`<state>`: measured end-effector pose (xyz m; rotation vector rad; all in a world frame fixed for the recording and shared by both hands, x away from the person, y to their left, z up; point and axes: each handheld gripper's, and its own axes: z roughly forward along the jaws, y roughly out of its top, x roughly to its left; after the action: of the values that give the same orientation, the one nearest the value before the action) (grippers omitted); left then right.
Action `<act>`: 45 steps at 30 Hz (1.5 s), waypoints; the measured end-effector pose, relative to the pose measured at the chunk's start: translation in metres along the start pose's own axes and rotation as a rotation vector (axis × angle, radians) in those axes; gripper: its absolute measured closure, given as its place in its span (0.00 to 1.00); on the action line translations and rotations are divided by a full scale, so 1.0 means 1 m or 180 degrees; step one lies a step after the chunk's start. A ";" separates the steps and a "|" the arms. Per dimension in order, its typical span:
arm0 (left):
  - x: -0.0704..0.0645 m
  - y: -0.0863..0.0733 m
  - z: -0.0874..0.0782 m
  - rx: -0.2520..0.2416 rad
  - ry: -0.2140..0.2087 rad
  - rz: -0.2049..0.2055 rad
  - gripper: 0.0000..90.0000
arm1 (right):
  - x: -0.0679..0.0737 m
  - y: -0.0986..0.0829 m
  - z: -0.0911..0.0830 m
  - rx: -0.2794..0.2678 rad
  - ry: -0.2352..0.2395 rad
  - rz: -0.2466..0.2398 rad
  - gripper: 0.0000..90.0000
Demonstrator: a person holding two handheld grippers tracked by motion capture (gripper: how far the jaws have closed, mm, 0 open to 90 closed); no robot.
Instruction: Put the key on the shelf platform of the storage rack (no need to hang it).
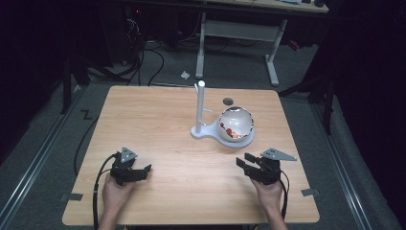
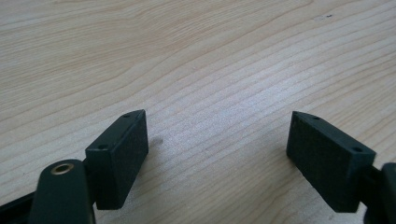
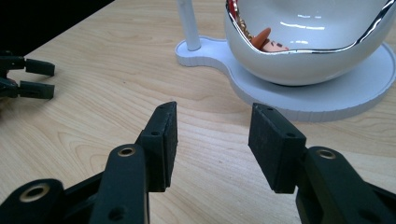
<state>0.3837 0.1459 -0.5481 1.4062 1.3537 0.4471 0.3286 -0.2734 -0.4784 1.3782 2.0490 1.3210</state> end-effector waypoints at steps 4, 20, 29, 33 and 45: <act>0.000 0.000 0.000 -0.0003 0.0000 -0.0003 0.23 | 0.000 -0.002 0.004 0.0054 0.0000 0.0001 0.58; 0.000 0.000 0.000 -0.0003 0.0001 -0.0001 0.23 | -0.002 -0.013 0.025 0.0242 0.0006 -0.0030 0.57; 0.000 0.000 0.000 -0.0003 0.0002 0.0000 0.23 | -0.003 -0.019 0.032 0.0307 -0.0041 -0.0031 0.56; 0.000 0.000 0.000 0.0001 0.0001 0.0004 0.23 | -0.003 -0.020 0.036 0.0347 -0.0078 -0.0078 0.55; 0.000 0.000 0.000 -0.0003 0.0002 0.0000 0.23 | -0.004 -0.026 0.045 0.0463 -0.0242 -0.0174 0.53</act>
<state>0.3837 0.1458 -0.5481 1.4055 1.3538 0.4480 0.3476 -0.2564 -0.5243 1.3993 2.1515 1.0991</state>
